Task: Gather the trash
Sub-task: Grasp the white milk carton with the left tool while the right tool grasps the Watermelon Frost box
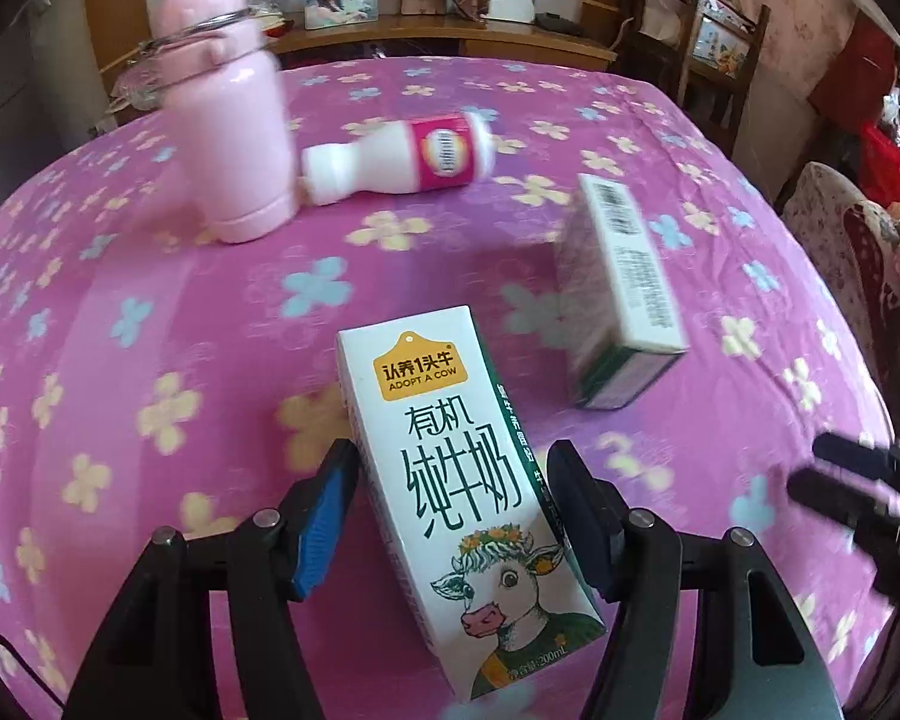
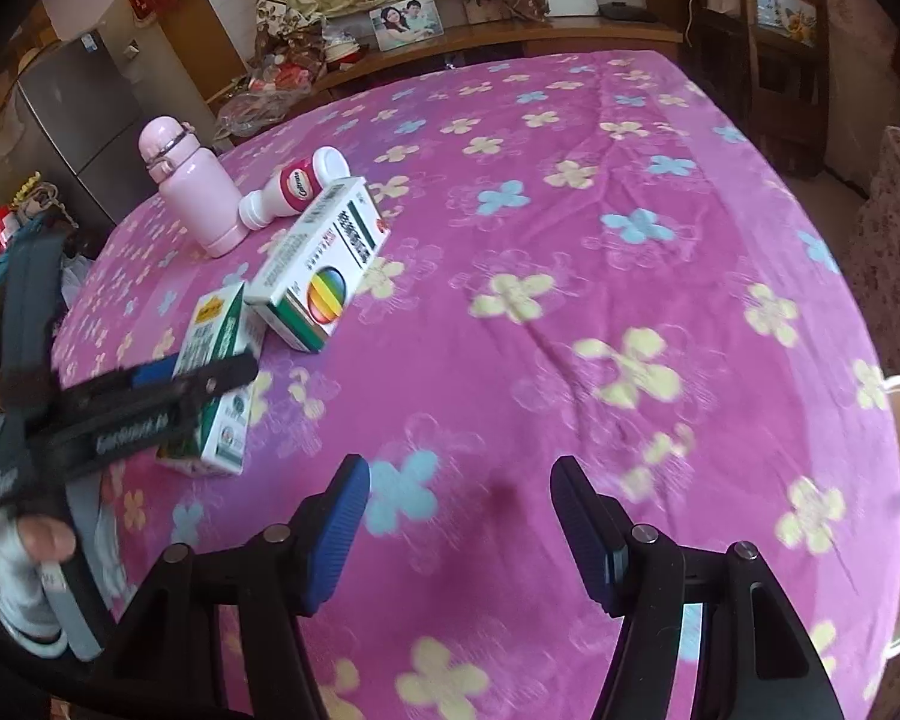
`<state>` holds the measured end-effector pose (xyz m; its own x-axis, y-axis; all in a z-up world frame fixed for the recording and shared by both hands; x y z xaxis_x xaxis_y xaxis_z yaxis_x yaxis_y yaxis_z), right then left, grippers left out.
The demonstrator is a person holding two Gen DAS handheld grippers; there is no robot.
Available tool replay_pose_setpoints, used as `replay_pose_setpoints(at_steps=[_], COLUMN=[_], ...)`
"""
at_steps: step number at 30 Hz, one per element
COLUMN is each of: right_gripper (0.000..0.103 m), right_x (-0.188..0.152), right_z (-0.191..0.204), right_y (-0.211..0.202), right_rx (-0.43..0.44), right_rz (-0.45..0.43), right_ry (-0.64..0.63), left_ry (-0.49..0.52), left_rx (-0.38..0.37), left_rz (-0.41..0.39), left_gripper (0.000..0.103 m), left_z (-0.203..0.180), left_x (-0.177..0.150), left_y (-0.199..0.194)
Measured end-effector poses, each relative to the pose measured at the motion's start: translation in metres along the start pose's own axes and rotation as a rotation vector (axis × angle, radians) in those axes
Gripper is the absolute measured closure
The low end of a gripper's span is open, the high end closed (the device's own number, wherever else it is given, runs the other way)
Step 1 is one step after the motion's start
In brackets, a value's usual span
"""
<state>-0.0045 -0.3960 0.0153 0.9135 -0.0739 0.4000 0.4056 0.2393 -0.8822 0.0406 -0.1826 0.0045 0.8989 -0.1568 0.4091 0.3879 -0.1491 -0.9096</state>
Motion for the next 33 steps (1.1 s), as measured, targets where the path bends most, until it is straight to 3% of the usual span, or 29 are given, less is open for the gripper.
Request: replay_pose_setpoints(at_steps=[9,15,19,23,28,33], right_gripper=[0.036,0.035,0.032,0.032,0.032,0.032], right_x=[0.080,0.118,0.113,0.106,0.096,0.093], right_z=[0.054,0.072,0.053,0.026,0.008,0.026], right_y=[0.022,0.054,0.051,0.034,0.035,0.046], right_rx=[0.049,0.004,-0.029,-0.149,-0.100,-0.043], right_rz=[-0.053,0.004,0.002,-0.018,0.006,0.000], right_ry=[-0.018,-0.040,-0.025,-0.017,0.028,0.032], left_ry=[-0.041,-0.037,-0.038,-0.052,-0.062,-0.058], left_rx=[0.054,0.052,0.040,0.029,0.025,0.039], left_rz=[-0.008,-0.001,-0.008,-0.011,-0.013,-0.019], left_gripper=[0.036,0.036,0.036,0.036,0.036,0.036], left_z=[0.046,0.045,0.044,0.045,0.042,0.038], left_x=[-0.013,-0.016,-0.015,-0.013,-0.012,-0.013], left_y=[-0.014,-0.009,-0.008,-0.007,-0.006,-0.007])
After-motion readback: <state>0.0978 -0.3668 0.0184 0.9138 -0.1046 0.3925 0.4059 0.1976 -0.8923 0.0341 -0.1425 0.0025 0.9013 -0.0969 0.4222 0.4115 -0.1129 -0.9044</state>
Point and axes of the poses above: each gripper's, at about its wrist camera, not at the fingertips, and y roughly the way its jaws point, z to its left, x to its top, the point moved 2 cm from there along y, roughly the way its jaws point, and after that the axes turned 6 degrees about z, right-handed, at the moved point
